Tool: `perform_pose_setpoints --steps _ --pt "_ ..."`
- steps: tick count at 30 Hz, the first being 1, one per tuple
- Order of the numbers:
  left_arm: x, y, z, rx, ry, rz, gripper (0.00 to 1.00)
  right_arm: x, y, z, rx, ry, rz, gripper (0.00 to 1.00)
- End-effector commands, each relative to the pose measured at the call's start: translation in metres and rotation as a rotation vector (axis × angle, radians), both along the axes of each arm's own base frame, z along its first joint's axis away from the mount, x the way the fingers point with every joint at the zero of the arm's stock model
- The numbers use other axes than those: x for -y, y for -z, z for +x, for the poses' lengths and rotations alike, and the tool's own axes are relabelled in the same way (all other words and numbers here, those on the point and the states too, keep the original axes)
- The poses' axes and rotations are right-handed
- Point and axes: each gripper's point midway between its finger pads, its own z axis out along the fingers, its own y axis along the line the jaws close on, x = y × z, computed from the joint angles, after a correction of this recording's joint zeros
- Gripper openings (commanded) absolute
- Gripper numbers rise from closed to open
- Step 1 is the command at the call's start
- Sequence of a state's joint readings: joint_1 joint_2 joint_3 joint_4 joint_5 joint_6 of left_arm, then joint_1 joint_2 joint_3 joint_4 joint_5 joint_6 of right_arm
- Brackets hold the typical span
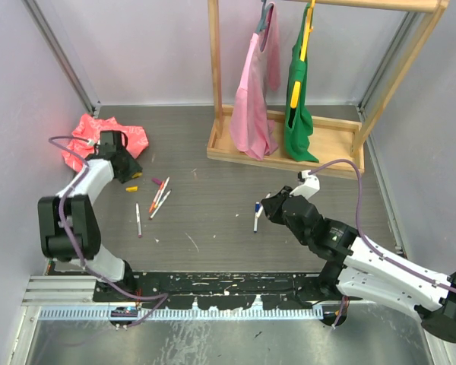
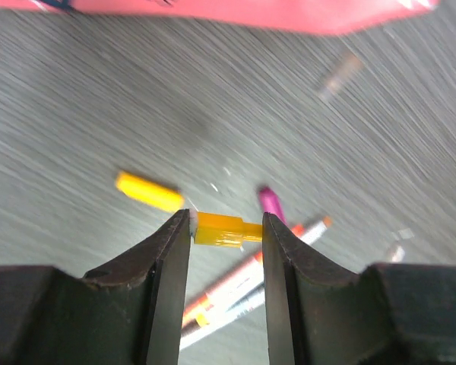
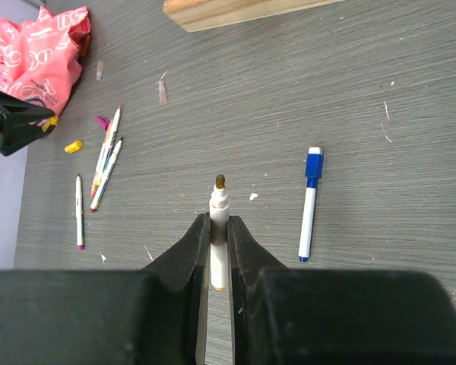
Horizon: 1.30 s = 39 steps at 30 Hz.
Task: Insert the pens into the pen caps
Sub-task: Pick up the pen cap from the center of the board, then place the pen cap at the center of the board.
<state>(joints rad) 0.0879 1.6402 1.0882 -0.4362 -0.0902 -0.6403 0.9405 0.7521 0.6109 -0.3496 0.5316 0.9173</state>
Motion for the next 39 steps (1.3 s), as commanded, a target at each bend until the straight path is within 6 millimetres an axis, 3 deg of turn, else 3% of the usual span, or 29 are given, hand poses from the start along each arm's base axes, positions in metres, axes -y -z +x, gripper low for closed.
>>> perform_pose_setpoints --steps 1,5,9,16,20,24,29,39 --pt "0.054 -0.046 -0.009 0.146 0.135 -0.027 0.34 0.003 -0.006 0.001 0.017 0.017 0.024 0.0" --pt "0.123 -0.059 -0.04 0.184 0.307 -0.035 0.34 0.005 -0.003 0.002 0.015 0.027 0.01 0.01" --pt "0.187 -0.058 -0.079 0.193 0.479 -0.046 0.34 0.006 -0.006 0.003 0.028 0.024 -0.005 0.01" --pt "0.264 -0.036 -0.134 0.168 0.731 -0.012 0.34 0.008 -0.003 0.003 0.024 0.024 -0.018 0.01" --pt "0.299 -0.021 -0.152 0.139 0.836 0.031 0.34 0.006 0.0 0.001 0.012 0.017 -0.015 0.01" --pt "0.319 -0.004 -0.16 0.107 0.895 0.076 0.34 0.006 0.002 -0.001 -0.002 0.016 -0.005 0.01" --pt "0.326 0.012 -0.165 0.064 0.911 0.092 0.37 0.009 0.002 -0.003 -0.005 0.019 0.0 0.01" --pt "0.318 -0.01 -0.166 0.117 0.902 0.094 0.51 0.012 -0.001 -0.003 -0.001 0.03 -0.003 0.01"
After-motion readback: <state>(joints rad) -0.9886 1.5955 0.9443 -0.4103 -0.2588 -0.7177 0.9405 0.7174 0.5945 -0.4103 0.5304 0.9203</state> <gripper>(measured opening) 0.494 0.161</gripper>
